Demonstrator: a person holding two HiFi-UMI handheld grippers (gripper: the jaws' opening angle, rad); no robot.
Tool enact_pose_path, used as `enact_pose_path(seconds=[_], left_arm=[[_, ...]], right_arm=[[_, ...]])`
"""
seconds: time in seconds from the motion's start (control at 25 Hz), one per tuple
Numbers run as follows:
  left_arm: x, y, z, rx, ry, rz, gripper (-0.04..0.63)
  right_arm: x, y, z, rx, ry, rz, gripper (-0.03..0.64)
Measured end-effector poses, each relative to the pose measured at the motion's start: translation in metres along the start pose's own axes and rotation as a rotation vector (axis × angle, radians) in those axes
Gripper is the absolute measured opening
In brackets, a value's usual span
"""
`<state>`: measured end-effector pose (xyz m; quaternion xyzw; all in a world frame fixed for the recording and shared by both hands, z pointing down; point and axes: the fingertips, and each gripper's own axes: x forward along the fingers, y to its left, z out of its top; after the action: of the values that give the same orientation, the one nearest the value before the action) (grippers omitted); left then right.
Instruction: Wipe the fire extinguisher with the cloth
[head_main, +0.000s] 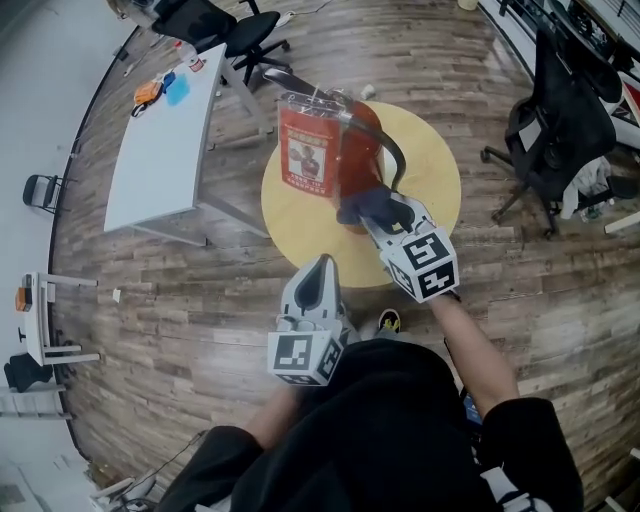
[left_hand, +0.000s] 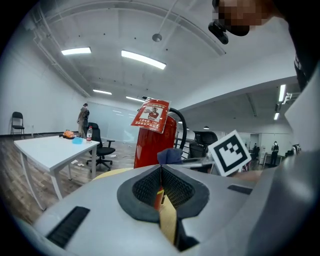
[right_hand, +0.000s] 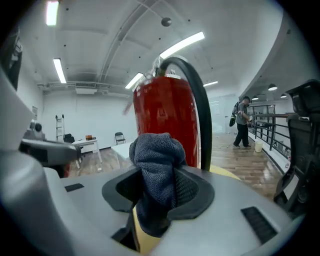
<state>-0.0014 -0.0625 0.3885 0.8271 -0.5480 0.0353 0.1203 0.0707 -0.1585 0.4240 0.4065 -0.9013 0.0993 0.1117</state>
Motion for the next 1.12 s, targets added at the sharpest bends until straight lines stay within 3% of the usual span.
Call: enact_pose_path(seconds=[0.32,0.4,0.52,0.64,0.76,0.96,1.12], left_arm=[[-0.022,0.021,-0.011,0.004,0.036,0.088,0.023],[-0.027,0.027,-0.013,0.006,0.041,0.112,0.023],[-0.033,0.038,-0.012,0.008,0.037,0.142,0.023],[-0.035,0.043,-0.014,0.0,0.039,0.153,0.023],[-0.034,0.044,-0.015,-0.006,0.03,0.14,0.023],[-0.028,0.04,-0.021,-0.036,0.02,0.107,0.023],[-0.021,0.03,-0.015,-0.047,-0.003,0.065,0.023]], right_arm=[[0.055,-0.024,-0.192,0.057,0.387,-0.039,0.149],[0.065,-0.026,-0.22,0.049,0.453,-0.042,0.149],[0.071,-0.026,-0.229,0.099,0.454,-0.048,0.149],[0.066,-0.029,-0.223,0.106,0.446,-0.072,0.149],[0.051,-0.036,-0.189,0.105,0.376,-0.107,0.149],[0.027,-0.018,-0.085,0.056,0.225,-0.047,0.147],[0.001,0.005,0.009,0.087,0.106,0.0,0.147]])
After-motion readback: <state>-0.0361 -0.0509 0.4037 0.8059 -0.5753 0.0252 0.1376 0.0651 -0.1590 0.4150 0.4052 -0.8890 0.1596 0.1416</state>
